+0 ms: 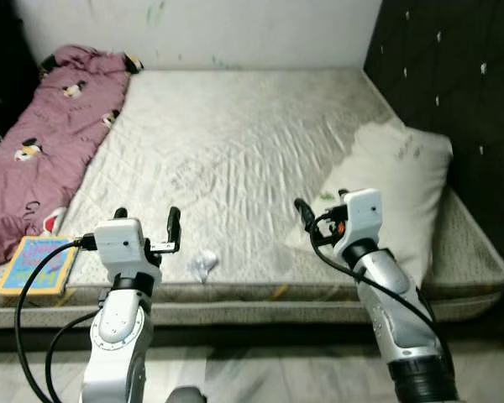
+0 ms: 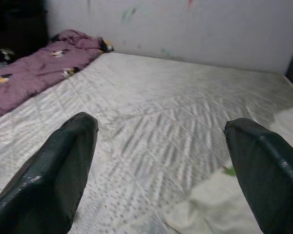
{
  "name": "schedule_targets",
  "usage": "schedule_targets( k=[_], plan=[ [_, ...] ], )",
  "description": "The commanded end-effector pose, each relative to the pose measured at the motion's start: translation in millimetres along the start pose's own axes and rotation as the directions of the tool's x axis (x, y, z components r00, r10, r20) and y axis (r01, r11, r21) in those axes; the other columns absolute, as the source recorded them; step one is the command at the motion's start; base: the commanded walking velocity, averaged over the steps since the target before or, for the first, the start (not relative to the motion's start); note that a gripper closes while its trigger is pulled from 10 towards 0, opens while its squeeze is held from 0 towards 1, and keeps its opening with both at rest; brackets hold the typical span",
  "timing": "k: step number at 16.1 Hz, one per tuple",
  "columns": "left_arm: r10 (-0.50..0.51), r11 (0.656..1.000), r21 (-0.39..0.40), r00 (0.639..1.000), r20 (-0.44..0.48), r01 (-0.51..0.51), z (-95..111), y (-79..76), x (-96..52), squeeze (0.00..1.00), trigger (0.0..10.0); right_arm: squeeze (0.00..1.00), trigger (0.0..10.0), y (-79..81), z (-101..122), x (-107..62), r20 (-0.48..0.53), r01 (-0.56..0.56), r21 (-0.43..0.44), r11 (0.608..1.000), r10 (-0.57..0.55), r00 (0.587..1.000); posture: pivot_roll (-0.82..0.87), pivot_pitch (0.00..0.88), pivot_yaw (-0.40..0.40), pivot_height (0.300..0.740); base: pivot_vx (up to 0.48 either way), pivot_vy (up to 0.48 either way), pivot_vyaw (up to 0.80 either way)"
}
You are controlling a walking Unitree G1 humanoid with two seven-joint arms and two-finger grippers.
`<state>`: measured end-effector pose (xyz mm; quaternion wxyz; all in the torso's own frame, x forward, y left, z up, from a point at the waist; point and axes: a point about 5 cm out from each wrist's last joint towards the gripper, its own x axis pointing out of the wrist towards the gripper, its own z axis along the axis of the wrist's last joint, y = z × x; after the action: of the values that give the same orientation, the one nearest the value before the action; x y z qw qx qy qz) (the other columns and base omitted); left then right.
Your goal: Clean up the room
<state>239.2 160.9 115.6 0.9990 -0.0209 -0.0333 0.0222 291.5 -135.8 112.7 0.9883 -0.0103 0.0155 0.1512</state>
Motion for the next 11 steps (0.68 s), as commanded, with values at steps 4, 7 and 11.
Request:
schedule_targets(
  k=[4, 7, 11],
  plan=[
    [0.003, 1.0, 0.006, 1.0, 0.023, -0.003, 4.2, 2.8, 1.9, 0.0, 10.0, 0.0, 10.0, 4.8, 4.2, 3.9, 0.016, -0.018, 0.0, 1.0, 0.018, 1.0, 0.09, 0.006, -0.041, 0.74, 0.324, 0.0, 0.51],
    [0.003, 1.0, 0.005, 1.0, 0.023, -0.003, 4.1, 2.3, 2.2, 0.0, 10.0, 0.0, 10.0, 4.1, 4.6, 4.6, 0.018, -0.017, 0.008, 1.0, 0.016, 1.0, 0.09, 0.009, -0.043, 0.74, 0.325, 0.0, 0.18],
    [0.059, 0.998, 0.012, 0.998, 0.011, -0.059, 2.0, 5.2, 3.2, 0.0, 10.0, 0.0, 10.0, 4.3, 4.5, 4.8, 0.02, -0.016, 0.019, 1.0, 0.016, 1.0, 0.09, 0.01, -0.041, 0.74, 0.159, 0.0, 0.0]
  ],
)
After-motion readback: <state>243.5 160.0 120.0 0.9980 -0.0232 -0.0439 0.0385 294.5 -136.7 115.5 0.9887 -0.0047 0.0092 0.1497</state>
